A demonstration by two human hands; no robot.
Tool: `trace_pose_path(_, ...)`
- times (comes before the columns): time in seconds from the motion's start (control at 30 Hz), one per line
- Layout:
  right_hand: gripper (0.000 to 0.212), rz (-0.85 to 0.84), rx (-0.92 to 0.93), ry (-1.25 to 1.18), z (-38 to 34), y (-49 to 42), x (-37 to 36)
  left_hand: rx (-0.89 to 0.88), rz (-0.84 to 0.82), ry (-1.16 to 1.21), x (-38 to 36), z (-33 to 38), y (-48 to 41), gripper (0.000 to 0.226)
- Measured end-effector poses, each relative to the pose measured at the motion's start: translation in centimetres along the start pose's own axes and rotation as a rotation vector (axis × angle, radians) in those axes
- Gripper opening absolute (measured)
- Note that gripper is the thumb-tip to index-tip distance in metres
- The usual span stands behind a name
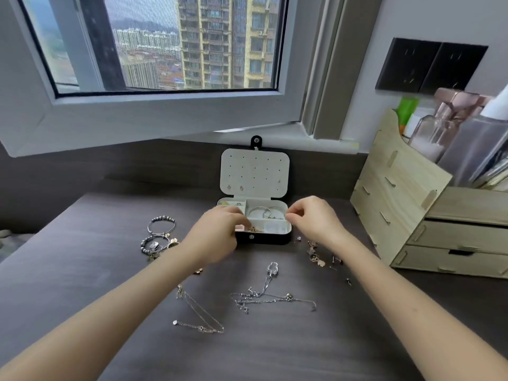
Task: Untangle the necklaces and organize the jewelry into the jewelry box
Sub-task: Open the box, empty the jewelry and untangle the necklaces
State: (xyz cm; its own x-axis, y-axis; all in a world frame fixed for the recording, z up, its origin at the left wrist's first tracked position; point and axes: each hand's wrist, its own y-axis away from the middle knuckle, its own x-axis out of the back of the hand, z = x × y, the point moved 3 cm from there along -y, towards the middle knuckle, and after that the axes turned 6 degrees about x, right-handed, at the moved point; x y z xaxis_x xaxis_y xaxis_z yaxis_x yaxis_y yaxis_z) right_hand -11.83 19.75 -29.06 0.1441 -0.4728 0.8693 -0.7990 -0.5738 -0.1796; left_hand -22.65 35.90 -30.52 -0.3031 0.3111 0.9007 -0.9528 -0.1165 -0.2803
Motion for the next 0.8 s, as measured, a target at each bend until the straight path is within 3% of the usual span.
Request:
trace_pose_path(0.13,0.013,-0.033,-0.008,0.143,0.4,-3.4,-1.1,0.075,0.003,0.01,-1.1,0.3,-2.5,0.046)
trace_pose_path(0.43,0.015,-0.331,0.049,0.299,-0.1,-7.3,-2.0,0.292,-0.02,0.163,-1.9,-0.5,-5.0,0.042)
trace_pose_path(0.57,0.011,-0.384,0.076,0.385,-0.4,-7.8,-2.2,0.308,-0.016,0.206,-1.5,-0.4,-5.1,0.044)
trace_pose_path(0.8,0.026,-0.415,0.131,0.532,-1.1,-7.2,-2.3,0.312,-0.019,0.241,-1.1,-0.2,-4.8,0.046)
